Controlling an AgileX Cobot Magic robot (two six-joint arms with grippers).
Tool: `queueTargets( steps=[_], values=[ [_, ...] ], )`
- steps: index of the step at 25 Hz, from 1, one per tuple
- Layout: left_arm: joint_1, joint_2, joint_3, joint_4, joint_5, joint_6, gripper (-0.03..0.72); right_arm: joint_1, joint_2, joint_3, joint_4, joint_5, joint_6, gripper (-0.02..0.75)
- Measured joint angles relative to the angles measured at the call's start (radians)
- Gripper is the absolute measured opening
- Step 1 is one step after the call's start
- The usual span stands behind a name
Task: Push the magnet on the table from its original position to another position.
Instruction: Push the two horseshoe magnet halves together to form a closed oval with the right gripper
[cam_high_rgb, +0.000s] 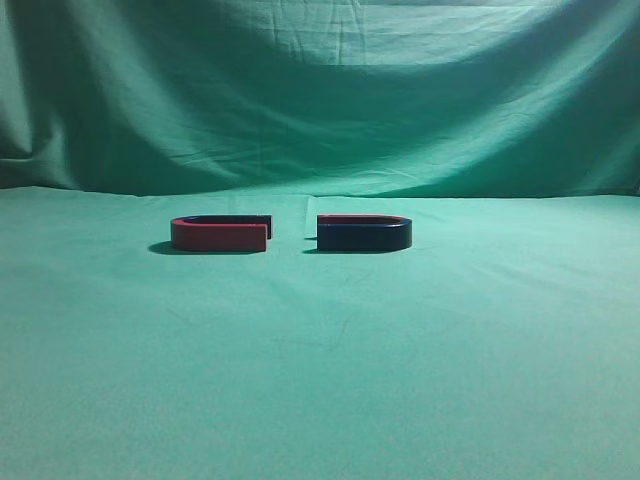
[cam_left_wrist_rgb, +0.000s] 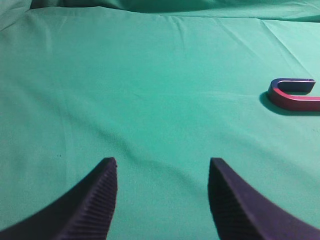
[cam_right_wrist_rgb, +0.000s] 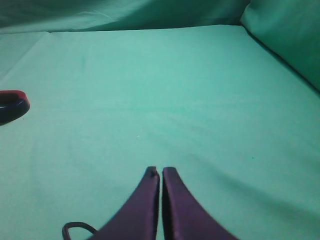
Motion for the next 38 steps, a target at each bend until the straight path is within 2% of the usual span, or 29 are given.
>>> queueTargets(
  steps=[24,27,30,33,35,38],
  values=[
    [0.0,0.0,0.0,0.0,0.0,0.0,0.372,0.0,0.0,0.002,-0.002,-0.008,0.0,0.0],
    [0.0,0.0,0.0,0.0,0.0,0.0,0.372,0.0,0.0,0.004,0.014,-0.118,0.008,0.0],
    [0.0,0.0,0.0,0.0,0.0,0.0,0.372,0.0,0.0,0.004,0.074,-0.361,0.049,0.0],
    [0.0,0.0,0.0,0.0,0.0,0.0,0.372,0.0,0.0,0.004,0.081,-0.593,0.064,0.0],
    [0.0,0.0,0.0,0.0,0.0,0.0,0.372,0.0,-0.002,-0.019,0.074,-0.589,0.066,0.0],
    [0.0,0.0,0.0,0.0,0.0,0.0,0.372,0.0,0.025,-0.135,0.054,-0.452,0.068,0.0]
  ],
)
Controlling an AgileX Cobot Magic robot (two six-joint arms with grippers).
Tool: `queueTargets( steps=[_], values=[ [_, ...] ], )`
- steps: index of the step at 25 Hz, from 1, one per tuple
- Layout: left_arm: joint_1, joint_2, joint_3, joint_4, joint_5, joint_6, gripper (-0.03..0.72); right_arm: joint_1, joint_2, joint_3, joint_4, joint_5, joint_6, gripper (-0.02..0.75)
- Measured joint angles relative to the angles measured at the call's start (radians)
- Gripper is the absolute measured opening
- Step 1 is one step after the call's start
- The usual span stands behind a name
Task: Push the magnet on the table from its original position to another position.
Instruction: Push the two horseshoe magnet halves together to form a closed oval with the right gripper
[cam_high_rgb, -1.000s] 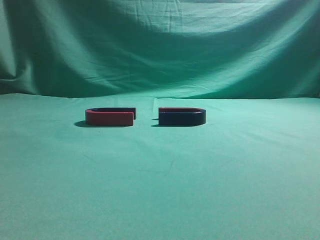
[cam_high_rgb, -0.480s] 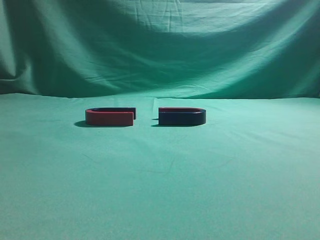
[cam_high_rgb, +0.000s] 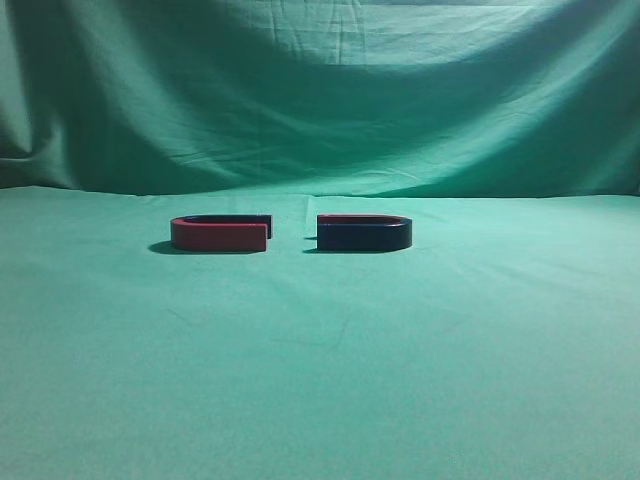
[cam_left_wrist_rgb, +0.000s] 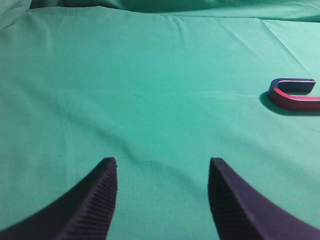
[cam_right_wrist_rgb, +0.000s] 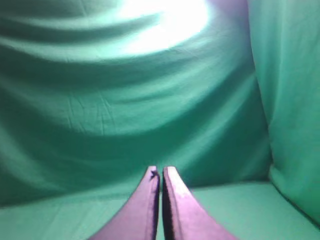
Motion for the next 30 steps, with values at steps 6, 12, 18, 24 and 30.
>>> queueTargets(
  steps=[6,12,18,24,30],
  values=[
    [0.0,0.0,0.0,0.0,0.0,0.0,0.372,0.0,0.269,-0.241,-0.004,0.454,0.001,0.0],
    [0.0,0.0,0.0,0.0,0.0,0.0,0.372,0.0,0.593,-0.444,0.032,0.8,-0.091,0.0],
    [0.0,0.0,0.0,0.0,0.0,0.0,0.372,0.116,0.827,-0.637,0.17,0.961,-0.294,0.0],
    [0.0,0.0,0.0,0.0,0.0,0.0,0.372,0.134,1.1,-0.817,0.332,1.042,-0.295,0.0],
    [0.0,0.0,0.0,0.0,0.0,0.0,0.372,0.172,1.342,-0.932,0.433,1.03,-0.352,0.0]
  ],
)
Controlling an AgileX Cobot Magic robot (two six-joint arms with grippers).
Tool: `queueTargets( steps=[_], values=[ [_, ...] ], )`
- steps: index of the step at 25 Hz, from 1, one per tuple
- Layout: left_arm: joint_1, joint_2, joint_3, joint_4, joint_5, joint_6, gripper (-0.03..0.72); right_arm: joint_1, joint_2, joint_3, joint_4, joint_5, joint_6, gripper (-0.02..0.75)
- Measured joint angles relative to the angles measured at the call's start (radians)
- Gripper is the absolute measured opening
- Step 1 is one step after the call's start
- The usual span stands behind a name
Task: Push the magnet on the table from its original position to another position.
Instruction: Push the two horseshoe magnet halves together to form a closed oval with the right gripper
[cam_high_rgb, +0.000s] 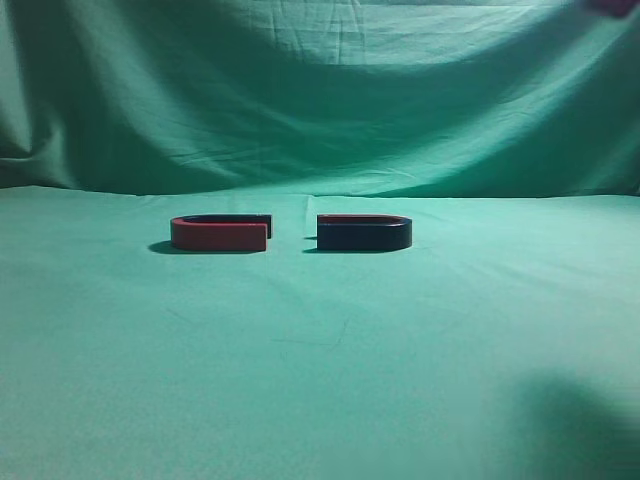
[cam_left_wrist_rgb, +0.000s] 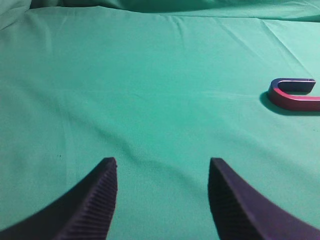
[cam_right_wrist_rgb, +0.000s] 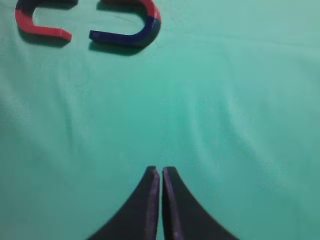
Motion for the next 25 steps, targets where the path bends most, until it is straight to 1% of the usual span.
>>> queueTargets(
  steps=[2,5,8,13,17,22,25],
  values=[
    [0.0,0.0,0.0,0.0,0.0,0.0,0.372,0.049,0.073,-0.041,0.0,-0.019,-0.001,0.0],
    [0.0,0.0,0.0,0.0,0.0,0.0,0.372,0.119,0.192,-0.118,-0.04,-0.046,0.026,0.0],
    [0.0,0.0,0.0,0.0,0.0,0.0,0.372,0.15,0.327,-0.206,-0.095,-0.053,0.101,0.0],
    [0.0,0.0,0.0,0.0,0.0,0.0,0.372,0.152,0.518,-0.348,-0.131,-0.046,0.142,0.0],
    [0.0,0.0,0.0,0.0,0.0,0.0,0.372,0.152,0.625,-0.44,-0.143,-0.046,0.152,0.0],
    [0.0,0.0,0.0,0.0,0.0,0.0,0.372,0.152,0.707,-0.515,-0.191,-0.046,0.185,0.0],
    [0.0,0.0,0.0,0.0,0.0,0.0,0.372,0.152,0.746,-0.541,-0.199,-0.046,0.187,0.0]
  ],
)
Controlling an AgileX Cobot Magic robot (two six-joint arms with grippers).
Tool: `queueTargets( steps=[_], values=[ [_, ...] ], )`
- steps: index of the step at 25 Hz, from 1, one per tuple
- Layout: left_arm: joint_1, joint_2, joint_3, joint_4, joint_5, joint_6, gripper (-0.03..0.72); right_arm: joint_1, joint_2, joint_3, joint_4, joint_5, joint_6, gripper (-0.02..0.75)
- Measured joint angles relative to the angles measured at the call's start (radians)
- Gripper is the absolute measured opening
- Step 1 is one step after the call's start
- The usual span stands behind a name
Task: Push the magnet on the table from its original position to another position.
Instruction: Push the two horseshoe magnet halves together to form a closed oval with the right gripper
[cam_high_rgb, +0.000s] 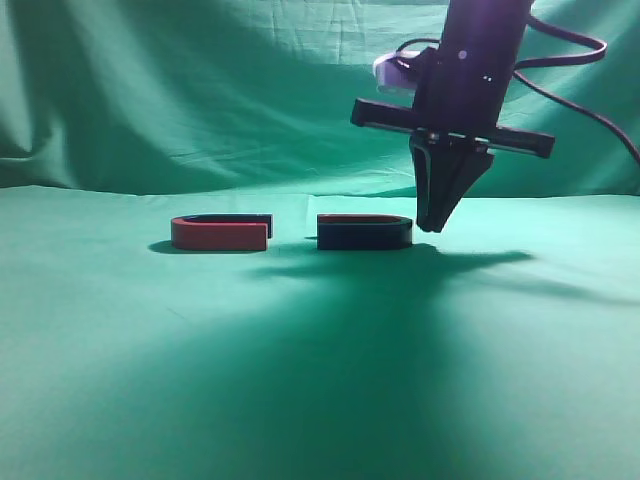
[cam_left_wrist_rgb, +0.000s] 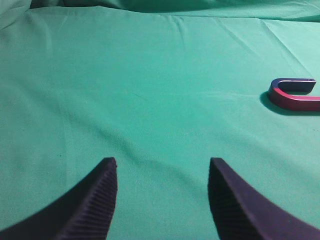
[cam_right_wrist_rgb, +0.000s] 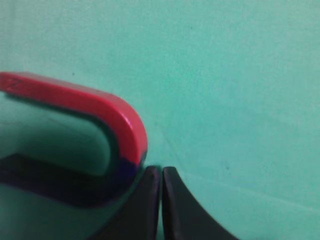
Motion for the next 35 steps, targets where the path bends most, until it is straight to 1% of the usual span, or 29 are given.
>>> queueTargets(
  steps=[7,10,16,23,27,30,35],
  values=[
    [0.0,0.0,0.0,0.0,0.0,0.0,0.372,0.0,0.026,-0.022,0.03,-0.019,0.002,0.0],
    [0.0,0.0,0.0,0.0,0.0,0.0,0.372,0.0,0.027,-0.022,0.069,-0.038,-0.008,0.0],
    [0.0,0.0,0.0,0.0,0.0,0.0,0.372,0.0,0.029,-0.022,0.182,-0.056,-0.048,0.0],
    [0.0,0.0,0.0,0.0,0.0,0.0,0.372,0.0,0.029,-0.022,0.24,-0.078,-0.081,0.0],
    [0.0,0.0,0.0,0.0,0.0,0.0,0.372,0.0,0.029,-0.025,0.254,-0.074,-0.099,0.0],
    [0.0,0.0,0.0,0.0,0.0,0.0,0.372,0.0,0.018,-0.059,0.237,-0.005,-0.103,0.0],
    [0.0,0.0,0.0,0.0,0.0,0.0,0.372,0.0,-0.068,-0.165,0.177,0.198,-0.103,0.0]
  ],
)
